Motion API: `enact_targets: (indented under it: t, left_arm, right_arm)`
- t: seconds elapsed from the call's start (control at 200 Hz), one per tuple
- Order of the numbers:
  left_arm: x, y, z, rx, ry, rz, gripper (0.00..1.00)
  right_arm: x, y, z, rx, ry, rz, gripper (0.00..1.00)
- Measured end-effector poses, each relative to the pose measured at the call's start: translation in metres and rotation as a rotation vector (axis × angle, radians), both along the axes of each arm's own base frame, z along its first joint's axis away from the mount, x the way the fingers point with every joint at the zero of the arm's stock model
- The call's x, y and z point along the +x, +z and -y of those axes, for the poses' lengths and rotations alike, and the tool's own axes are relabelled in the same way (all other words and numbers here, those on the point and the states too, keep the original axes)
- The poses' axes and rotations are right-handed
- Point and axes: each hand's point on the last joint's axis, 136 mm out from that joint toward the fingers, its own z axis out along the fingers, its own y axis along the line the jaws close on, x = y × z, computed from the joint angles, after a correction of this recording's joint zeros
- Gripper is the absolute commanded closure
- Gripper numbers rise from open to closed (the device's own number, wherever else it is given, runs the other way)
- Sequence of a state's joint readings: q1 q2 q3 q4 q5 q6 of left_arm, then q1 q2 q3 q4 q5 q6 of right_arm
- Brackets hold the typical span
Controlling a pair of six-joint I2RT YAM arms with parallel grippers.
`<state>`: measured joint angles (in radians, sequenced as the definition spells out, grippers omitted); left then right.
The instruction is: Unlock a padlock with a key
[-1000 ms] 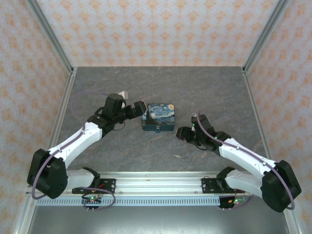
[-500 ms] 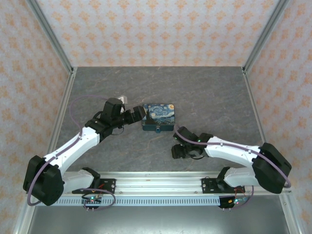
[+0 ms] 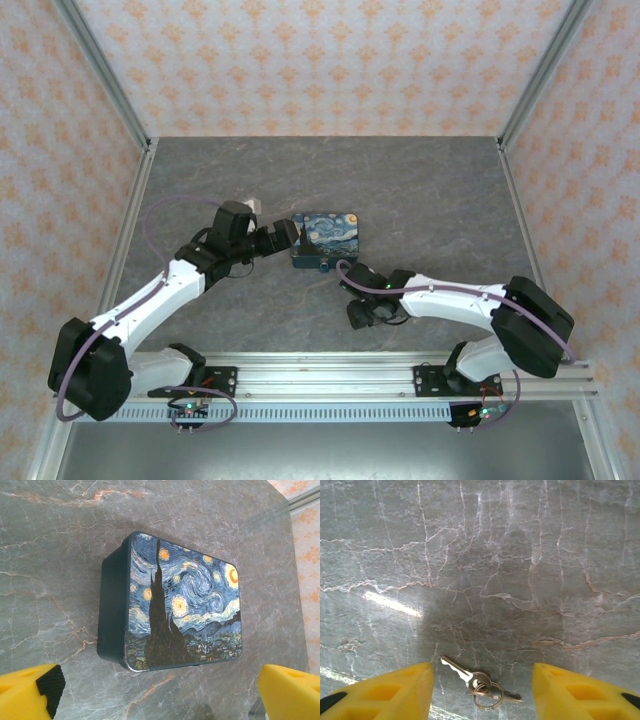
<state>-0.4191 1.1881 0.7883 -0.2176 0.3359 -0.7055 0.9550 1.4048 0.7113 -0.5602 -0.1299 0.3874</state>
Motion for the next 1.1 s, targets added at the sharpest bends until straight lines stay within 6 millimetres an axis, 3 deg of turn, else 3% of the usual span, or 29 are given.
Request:
enact_targets:
  t: [1.101]
  left_arm:
    - [0.01, -0.001, 0.005, 0.01, -0.006, -0.012, 0.0]
  right_arm:
    - [-0.006, -0.008, 0.003, -0.023, 0.013, -0.029, 0.56]
